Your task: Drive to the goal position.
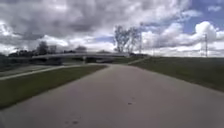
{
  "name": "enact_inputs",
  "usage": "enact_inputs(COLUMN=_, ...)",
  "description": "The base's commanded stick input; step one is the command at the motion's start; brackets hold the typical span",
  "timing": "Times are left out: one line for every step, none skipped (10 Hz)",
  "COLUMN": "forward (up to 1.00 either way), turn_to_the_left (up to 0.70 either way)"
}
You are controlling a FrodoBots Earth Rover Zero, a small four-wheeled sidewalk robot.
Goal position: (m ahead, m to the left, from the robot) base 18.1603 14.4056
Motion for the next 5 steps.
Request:
enact_inputs(forward=1.00, turn_to_the_left=-0.14)
enact_inputs(forward=1.00, turn_to_the_left=-0.31)
enact_inputs(forward=1.00, turn_to_the_left=-0.36)
enact_inputs(forward=1.00, turn_to_the_left=-0.34)
enact_inputs(forward=1.00, turn_to_the_left=-0.32)
